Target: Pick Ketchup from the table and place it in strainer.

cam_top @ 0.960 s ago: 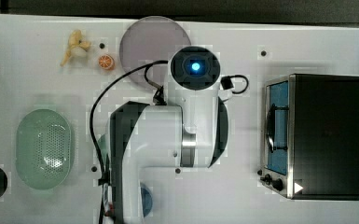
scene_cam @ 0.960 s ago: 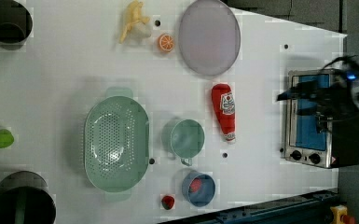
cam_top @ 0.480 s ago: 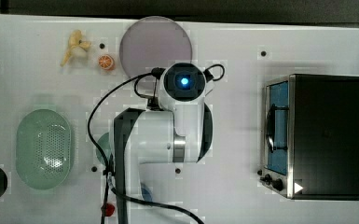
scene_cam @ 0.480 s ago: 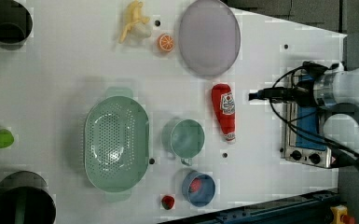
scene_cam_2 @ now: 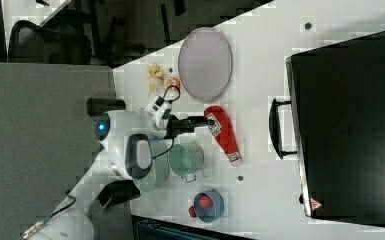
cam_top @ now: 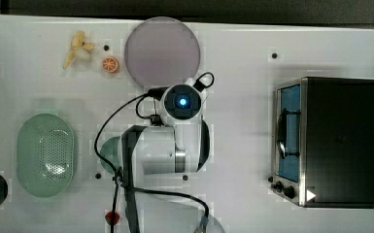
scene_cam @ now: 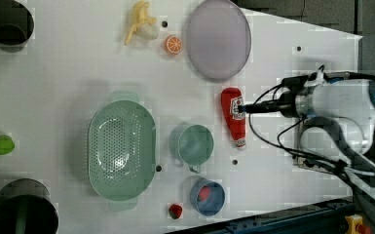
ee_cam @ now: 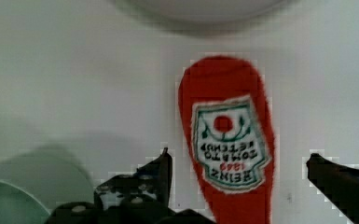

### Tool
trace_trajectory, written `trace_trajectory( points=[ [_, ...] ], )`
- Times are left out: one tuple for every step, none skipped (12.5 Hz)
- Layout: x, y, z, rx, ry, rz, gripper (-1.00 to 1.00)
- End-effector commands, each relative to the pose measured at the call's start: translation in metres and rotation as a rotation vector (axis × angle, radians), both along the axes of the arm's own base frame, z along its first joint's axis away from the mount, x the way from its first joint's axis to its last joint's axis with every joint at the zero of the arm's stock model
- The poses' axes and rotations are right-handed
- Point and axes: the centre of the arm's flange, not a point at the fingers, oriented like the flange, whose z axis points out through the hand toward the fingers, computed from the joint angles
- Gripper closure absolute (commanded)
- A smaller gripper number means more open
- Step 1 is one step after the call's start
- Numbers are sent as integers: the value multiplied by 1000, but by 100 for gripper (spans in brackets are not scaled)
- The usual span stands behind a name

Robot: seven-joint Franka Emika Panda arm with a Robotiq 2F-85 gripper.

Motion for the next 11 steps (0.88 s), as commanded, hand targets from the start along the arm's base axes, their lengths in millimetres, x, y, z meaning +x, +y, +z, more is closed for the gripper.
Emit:
trace_trajectory(
  points=[
    [-11, -10, -32, -4, 9, 59, -100],
    [-12, -12, -40, -5, -4, 58, -100],
    [-13, -11, -47, -3, -8, 58, -100],
    [-15, -10, -54, 0, -12, 59, -100],
    [-16, -9, -60, 2, -16, 58, -100],
    [-14, -9, -64, 4, -28, 57, -100],
    [-14, -9, -66, 5, -43, 56, -100],
    [-15, -9, -68, 5, -42, 56, -100],
    [-16, -9, -70, 6, -36, 56, -100],
    [-18, -9, -72, 6, -32, 56, -100],
    [-20, -9, -74, 6, -29, 56, -100]
  ],
)
